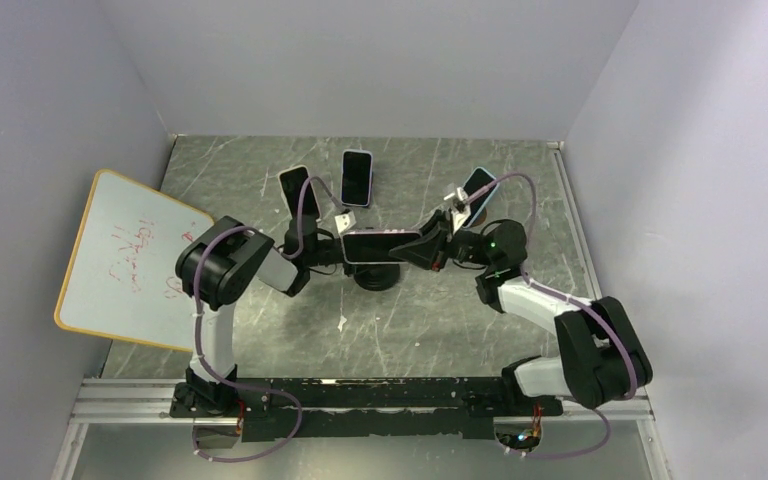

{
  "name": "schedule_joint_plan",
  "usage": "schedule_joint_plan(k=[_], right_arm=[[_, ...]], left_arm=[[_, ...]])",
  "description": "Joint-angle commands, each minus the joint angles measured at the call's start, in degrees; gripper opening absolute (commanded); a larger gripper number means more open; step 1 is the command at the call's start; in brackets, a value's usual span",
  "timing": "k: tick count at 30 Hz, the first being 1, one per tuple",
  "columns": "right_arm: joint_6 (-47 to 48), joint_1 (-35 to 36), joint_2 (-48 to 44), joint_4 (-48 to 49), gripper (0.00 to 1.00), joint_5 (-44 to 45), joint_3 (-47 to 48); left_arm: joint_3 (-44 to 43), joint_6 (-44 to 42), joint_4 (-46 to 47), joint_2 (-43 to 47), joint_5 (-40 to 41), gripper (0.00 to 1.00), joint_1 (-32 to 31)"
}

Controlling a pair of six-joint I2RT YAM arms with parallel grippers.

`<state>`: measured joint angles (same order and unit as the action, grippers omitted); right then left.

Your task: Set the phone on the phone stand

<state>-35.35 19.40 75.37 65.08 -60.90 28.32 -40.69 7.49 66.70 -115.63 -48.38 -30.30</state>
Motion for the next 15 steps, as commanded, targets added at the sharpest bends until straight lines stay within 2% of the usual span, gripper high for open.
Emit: schedule_joint_plan(k=[1, 9, 15], right_arm=[[4.21, 3.69, 2.17, 10.8, 0.0, 4.26, -0.94], [6.79, 4.25, 8.06, 16.86, 0.0, 6.19, -4.21], [0.76, 3.64, 16.45, 33.44, 0.0, 7.81, -9.85]], left_arm=[[2.28, 1.39, -1.4, -3.11, -5.69, 0.05, -2.98], [1.05, 0.77, -3.44, -4.42, -7.39, 0.05, -3.35], [0.5, 0.54, -4.14, -5.8, -7.66, 0.05, -3.74]])
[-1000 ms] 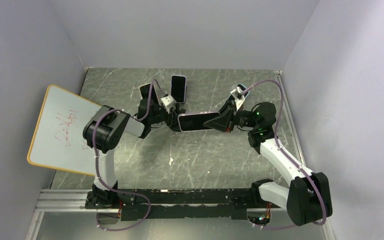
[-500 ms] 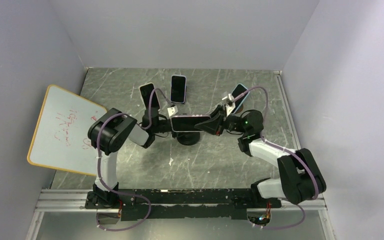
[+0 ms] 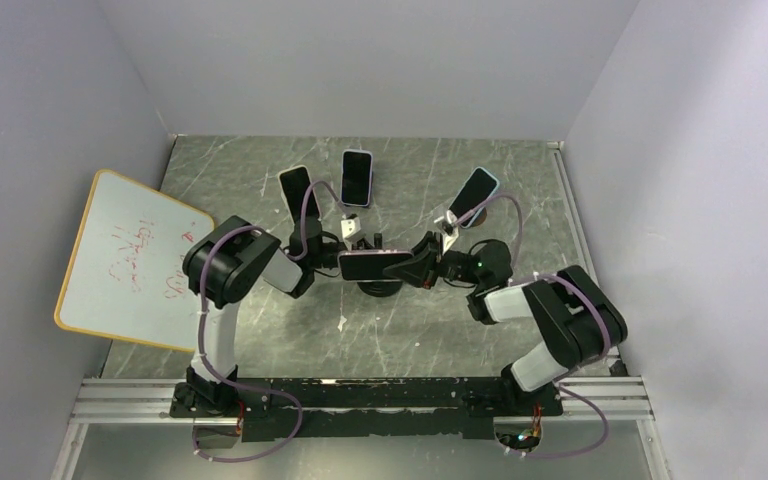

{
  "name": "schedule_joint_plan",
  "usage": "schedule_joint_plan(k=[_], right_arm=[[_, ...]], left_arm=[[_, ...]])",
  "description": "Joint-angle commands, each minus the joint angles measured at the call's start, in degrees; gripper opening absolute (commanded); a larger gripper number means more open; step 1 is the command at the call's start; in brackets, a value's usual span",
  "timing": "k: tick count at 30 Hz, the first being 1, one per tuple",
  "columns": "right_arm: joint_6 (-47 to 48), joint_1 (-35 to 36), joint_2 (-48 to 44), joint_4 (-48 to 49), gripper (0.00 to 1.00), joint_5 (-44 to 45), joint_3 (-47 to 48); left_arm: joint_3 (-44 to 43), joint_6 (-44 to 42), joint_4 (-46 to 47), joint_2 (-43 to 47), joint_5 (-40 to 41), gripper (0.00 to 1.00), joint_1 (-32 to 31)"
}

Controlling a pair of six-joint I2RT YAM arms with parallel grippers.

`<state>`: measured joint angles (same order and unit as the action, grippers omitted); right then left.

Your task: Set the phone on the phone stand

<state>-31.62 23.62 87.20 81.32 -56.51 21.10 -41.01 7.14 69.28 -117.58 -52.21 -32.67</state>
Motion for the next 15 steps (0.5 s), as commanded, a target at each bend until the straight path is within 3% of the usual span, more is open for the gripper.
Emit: schedule_joint_plan(k=[1, 15], right_arm=[[-4.6, -0.65, 6.53, 21.16, 0.0, 3.74, -3.51], [3.01, 1.32, 12.02, 23.08, 0.0, 9.63, -13.0]], left_arm=[[0.65, 0.45, -7.39, -4.0, -3.74, 0.05, -1.47], [-0.28, -1.15, -12.37, -3.46, -4.7, 0.05, -1.79]])
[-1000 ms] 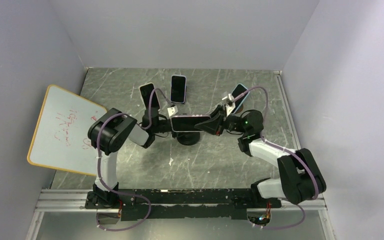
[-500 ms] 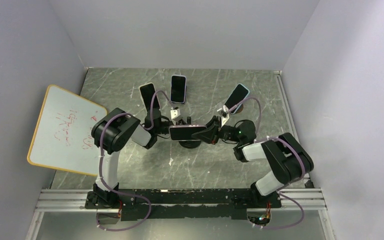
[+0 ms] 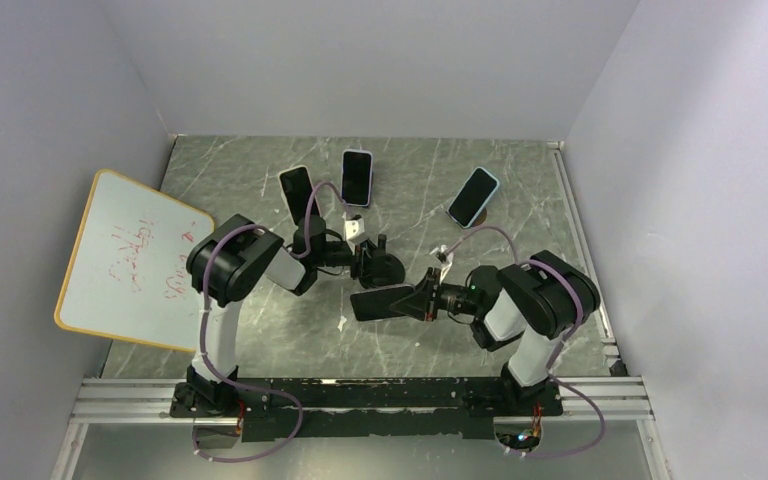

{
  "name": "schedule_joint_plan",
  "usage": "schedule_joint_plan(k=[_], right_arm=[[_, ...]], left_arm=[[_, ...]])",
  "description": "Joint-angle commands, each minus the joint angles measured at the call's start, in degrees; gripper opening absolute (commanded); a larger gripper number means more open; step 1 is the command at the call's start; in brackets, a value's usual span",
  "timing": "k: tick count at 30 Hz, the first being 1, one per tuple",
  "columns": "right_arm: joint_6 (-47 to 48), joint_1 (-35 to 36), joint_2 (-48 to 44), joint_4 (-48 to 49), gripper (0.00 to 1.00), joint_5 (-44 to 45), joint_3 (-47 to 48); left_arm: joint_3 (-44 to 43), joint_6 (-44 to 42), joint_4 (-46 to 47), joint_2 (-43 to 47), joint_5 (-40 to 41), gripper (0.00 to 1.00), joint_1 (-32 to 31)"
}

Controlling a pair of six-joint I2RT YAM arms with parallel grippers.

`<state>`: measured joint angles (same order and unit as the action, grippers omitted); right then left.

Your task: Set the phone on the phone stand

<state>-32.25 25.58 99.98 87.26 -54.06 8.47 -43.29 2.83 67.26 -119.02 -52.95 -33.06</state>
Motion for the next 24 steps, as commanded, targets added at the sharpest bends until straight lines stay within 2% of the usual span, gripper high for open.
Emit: schedule_joint_plan(k=[1, 3, 7, 9, 13, 15, 20, 24], right_arm=[[3.87, -0.57, -1.28, 17.07, 0.0, 7.94, -0.48], [2.43, -0.57, -2.16, 17.09, 0.0, 7.17, 0.87], [-3.42, 1.01, -11.43, 14.61, 0.0, 5.47, 4.99], [-2.01, 2.83, -18.27, 6.33, 0.0, 3.39, 7.93], [6.68, 5.3, -28.15, -13.92, 0.0, 1.23, 13.04], [8.72, 5.55, -31.0, -18.93, 0.0, 1.02, 14.23], [16.16, 5.25, -35.51, -24.35, 0.0, 8.2, 14.16], [17.38, 3.47, -32.05, -19.31, 0.0, 10.77, 13.73]], left_arm=[[1.87, 3.33, -10.21, -2.19, -4.12, 0.05, -1.39], [1.64, 2.98, -10.63, -2.33, -3.87, 0.05, -1.39], [0.77, 1.14, -13.88, -2.58, -2.1, 0.05, -1.31], [0.37, 0.82, -14.44, -2.98, -1.29, 0.05, -1.19], [0.34, 1.16, -13.89, -3.06, -0.51, 0.05, -0.7], [0.14, 1.23, -13.77, -3.12, -0.56, 0.05, -0.69], [0.8, 3.36, -10.96, -3.66, -1.13, 0.05, -0.67], [0.78, 5.82, -8.38, -4.55, -2.73, 0.05, -0.76]])
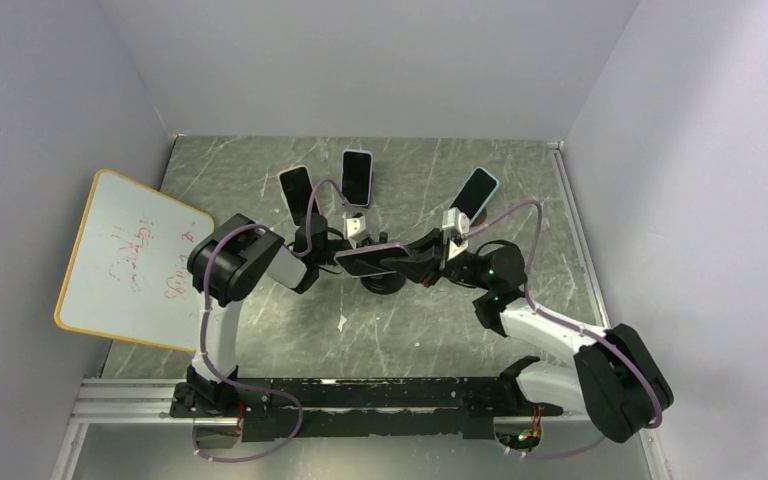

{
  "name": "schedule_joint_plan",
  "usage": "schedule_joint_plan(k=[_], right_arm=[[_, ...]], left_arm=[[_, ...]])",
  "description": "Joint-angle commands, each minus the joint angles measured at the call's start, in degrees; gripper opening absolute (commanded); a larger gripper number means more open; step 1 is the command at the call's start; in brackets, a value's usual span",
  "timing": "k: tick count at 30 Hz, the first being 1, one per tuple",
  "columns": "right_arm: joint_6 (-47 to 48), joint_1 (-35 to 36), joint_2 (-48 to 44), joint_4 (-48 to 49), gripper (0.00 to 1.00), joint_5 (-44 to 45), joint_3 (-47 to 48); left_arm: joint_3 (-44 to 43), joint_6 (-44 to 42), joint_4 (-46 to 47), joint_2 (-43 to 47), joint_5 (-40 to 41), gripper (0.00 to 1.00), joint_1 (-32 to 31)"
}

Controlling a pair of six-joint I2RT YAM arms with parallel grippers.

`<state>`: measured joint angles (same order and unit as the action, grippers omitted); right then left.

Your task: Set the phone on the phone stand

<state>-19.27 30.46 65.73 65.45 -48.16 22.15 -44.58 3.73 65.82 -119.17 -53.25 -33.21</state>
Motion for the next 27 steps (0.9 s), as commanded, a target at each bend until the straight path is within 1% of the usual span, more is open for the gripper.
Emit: schedule_joint_plan(k=[1, 6, 9, 14, 18, 22, 24, 27], right_arm=[[3.62, -1.9, 3.82, 4.83, 0.0, 4.69, 0.22], [-0.47, -2.87, 13.51, 19.01, 0.0, 6.9, -0.79], [-3.8, -3.2, 19.15, 26.63, 0.0, 6.81, -1.87], [-9.08, -3.21, 26.36, 38.48, 0.0, 9.18, -8.0], [-7.85, -2.36, 27.18, 38.71, 0.0, 11.92, -12.72], [-7.24, -2.16, 26.93, 38.76, 0.0, 13.88, -16.03], [-6.84, -2.15, 27.5, 38.74, 0.0, 14.62, -17.02], [-6.29, -1.95, 30.46, 38.78, 0.0, 15.18, -17.49]], left_arm=[[2.04, 5.57, -6.19, -4.62, -3.06, 0.05, -0.62], [2.39, 7.06, -4.25, -5.04, -3.64, 0.05, -0.71], [2.39, 7.93, -3.36, -5.42, -3.74, 0.05, -0.71], [3.05, 9.27, -1.59, -5.19, -3.19, 0.05, -0.71], [3.0, 8.39, -3.04, -4.62, -2.5, 0.05, -0.36], [2.12, 8.49, -4.08, -4.0, -3.18, 0.05, 1.62], [1.69, 7.68, -5.91, -2.67, -3.48, 0.05, 2.87], [0.15, 4.66, -11.47, -0.82, -3.28, 0.05, 4.32]])
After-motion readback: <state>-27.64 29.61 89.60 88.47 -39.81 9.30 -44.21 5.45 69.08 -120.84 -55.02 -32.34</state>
